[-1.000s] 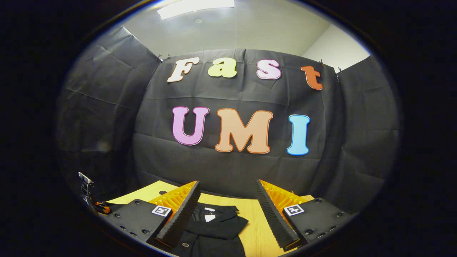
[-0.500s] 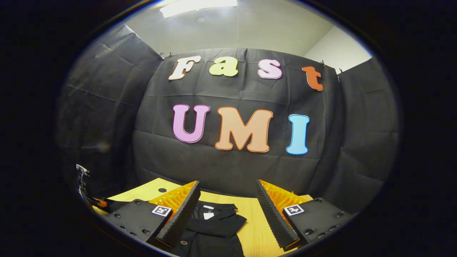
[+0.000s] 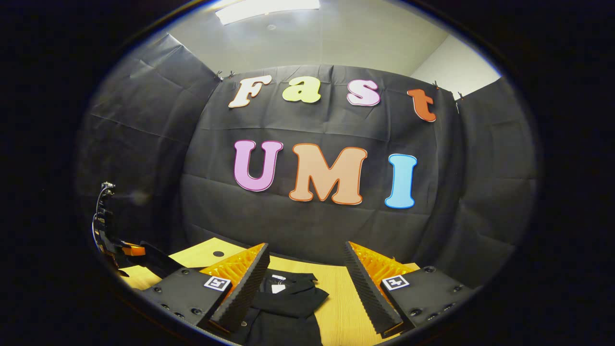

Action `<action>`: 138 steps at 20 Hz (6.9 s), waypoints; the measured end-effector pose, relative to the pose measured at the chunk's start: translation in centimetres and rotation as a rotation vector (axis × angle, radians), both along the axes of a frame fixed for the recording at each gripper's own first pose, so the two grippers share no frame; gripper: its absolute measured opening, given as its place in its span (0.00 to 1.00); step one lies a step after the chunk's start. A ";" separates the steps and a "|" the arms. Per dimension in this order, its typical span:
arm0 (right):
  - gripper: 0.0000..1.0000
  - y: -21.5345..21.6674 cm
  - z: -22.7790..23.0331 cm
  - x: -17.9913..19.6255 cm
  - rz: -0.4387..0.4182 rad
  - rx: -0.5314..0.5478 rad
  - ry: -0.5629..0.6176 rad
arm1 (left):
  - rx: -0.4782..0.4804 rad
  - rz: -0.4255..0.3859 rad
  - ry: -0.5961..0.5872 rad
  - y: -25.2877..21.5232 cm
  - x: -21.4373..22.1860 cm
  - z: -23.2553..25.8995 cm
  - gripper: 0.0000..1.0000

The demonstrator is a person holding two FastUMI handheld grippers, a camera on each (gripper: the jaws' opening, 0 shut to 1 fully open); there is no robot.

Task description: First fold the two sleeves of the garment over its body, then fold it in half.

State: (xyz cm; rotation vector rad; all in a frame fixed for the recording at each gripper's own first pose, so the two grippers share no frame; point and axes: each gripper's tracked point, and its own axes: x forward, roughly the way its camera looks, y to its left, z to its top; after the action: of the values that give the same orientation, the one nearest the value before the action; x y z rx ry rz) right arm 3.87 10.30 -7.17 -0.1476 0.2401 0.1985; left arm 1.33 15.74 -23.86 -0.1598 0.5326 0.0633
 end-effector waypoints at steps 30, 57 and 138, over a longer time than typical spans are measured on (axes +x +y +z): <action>0.98 -19.2 -6.4 2.1 -0.139 0.079 0.174 | -0.062 -0.485 -0.034 -41.1 11.3 0.1 0.65; 0.96 -7.9 -11.3 -7.1 0.068 0.117 0.296 | 0.093 -0.095 -0.092 -14.1 -5.5 6.9 0.96; 0.02 -1.0 -22.4 21.0 0.079 0.189 0.557 | -0.015 -0.153 0.050 -18.0 22.2 -3.5 0.00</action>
State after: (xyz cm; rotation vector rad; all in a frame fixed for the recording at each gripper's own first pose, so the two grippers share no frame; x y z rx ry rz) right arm 24.90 9.34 -29.53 0.0904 0.7673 0.3375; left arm 23.54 -2.31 -27.35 -0.1322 0.5942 -0.0857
